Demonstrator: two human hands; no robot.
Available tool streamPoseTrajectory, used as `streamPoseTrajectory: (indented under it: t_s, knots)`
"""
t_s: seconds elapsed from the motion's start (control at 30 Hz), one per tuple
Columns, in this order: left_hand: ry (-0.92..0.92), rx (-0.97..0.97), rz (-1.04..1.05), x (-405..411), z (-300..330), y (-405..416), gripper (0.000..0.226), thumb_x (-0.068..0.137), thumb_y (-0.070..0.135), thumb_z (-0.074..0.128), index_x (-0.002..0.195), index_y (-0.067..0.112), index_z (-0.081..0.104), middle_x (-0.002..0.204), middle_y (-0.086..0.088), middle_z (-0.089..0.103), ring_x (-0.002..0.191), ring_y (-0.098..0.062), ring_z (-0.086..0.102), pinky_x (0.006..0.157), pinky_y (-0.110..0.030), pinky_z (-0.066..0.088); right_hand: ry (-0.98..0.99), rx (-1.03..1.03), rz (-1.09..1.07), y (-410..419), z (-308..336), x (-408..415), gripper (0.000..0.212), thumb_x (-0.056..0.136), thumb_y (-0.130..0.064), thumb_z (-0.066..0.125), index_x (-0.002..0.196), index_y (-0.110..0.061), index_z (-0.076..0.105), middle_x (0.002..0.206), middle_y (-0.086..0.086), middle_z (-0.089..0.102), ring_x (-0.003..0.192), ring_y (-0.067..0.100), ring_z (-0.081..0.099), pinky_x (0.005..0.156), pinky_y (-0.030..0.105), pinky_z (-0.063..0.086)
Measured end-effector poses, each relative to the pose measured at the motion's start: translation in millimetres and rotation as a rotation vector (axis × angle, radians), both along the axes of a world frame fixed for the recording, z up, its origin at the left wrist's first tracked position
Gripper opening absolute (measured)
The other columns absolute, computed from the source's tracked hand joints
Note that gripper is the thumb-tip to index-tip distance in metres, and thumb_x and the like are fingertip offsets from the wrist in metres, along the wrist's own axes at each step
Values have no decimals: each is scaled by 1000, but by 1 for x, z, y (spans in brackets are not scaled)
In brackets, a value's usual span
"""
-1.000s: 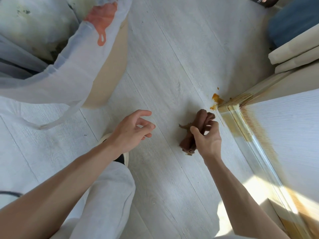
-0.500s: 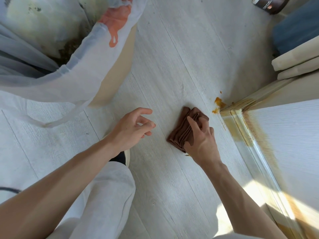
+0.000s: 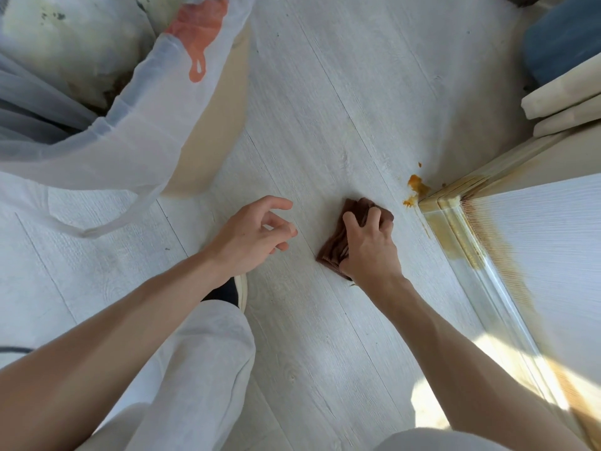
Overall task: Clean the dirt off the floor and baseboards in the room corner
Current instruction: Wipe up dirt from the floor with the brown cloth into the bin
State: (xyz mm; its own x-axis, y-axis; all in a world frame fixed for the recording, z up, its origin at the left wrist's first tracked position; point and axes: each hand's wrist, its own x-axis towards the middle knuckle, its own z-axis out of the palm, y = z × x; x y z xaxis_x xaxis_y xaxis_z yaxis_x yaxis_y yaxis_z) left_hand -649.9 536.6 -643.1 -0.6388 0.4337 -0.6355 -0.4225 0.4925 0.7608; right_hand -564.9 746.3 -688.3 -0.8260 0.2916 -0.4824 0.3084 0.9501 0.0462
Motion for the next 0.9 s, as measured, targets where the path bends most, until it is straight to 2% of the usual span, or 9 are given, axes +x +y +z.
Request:
streamPoseTrajectory:
  t_s: [0.13, 0.23, 0.33, 0.5, 0.6, 0.67, 0.73, 0.83, 0.9]
  knots:
    - [13, 9, -25, -2, 5, 5, 39, 100, 24, 64, 138, 27, 55, 107, 5, 75, 90, -8, 73, 87, -31, 59, 47, -1, 86, 1, -4, 17, 56, 82, -17, 81, 130, -15, 51, 132, 19, 39, 109, 38, 49, 71, 39, 61]
    - [19, 21, -17, -2, 7, 6, 38, 100, 24, 63, 137, 26, 55, 106, 5, 75, 90, -9, 74, 87, -31, 59, 94, 14, 135, -1, -10, 28, 63, 64, -15, 95, 116, -13, 60, 114, 18, 52, 88, 36, 58, 54, 38, 59]
    - [16, 32, -17, 1, 7, 3, 38, 100, 23, 63, 137, 26, 55, 105, 5, 75, 89, -9, 74, 86, -30, 59, 171, -40, 162, -1, -16, 35, 63, 58, -8, 96, 111, -11, 63, 108, 16, 57, 79, 36, 60, 43, 37, 54]
    - [28, 39, -6, 5, 5, 0, 36, 99, 23, 64, 135, 27, 57, 104, 6, 75, 88, -10, 74, 87, -35, 60, 306, -146, 175, 9, -17, 42, 67, 51, -11, 98, 109, -8, 64, 99, 11, 61, 71, 33, 60, 44, 37, 53]
    - [56, 44, -5, 3, 7, -3, 34, 99, 23, 64, 132, 28, 58, 104, 6, 75, 86, -9, 74, 88, -38, 59, 414, -244, 53, 13, -13, 38, 48, 62, -15, 90, 99, -10, 61, 88, 1, 57, 63, 23, 51, 50, 29, 42]
    - [101, 37, -13, 0, 13, -5, 33, 99, 26, 64, 132, 29, 58, 105, 7, 74, 87, -8, 74, 90, -44, 59, 446, -315, -84, 17, -4, 36, 37, 68, -10, 84, 95, -12, 58, 85, -3, 56, 60, 19, 50, 52, 27, 40]
    - [172, 56, -29, -7, 27, -7, 32, 100, 30, 62, 131, 31, 58, 106, 10, 72, 89, -7, 74, 87, -46, 59, 452, -413, -265, 28, 12, 36, 33, 73, -7, 80, 91, -19, 56, 83, -3, 62, 64, 18, 61, 52, 31, 50]
    - [343, 96, -85, -18, 63, -7, 33, 102, 31, 60, 134, 34, 55, 109, 17, 69, 93, -5, 70, 82, -31, 57, 476, -651, -512, 38, 55, 26, 29, 79, -5, 77, 91, -22, 57, 78, 0, 71, 69, 28, 72, 59, 49, 62]
    - [463, 169, -94, -26, 95, -7, 35, 103, 28, 59, 138, 32, 54, 111, 18, 67, 98, -8, 68, 87, -30, 57, 595, -749, -533, 41, 96, 5, 31, 81, 13, 70, 89, -13, 56, 73, 1, 68, 66, 27, 69, 58, 41, 63]
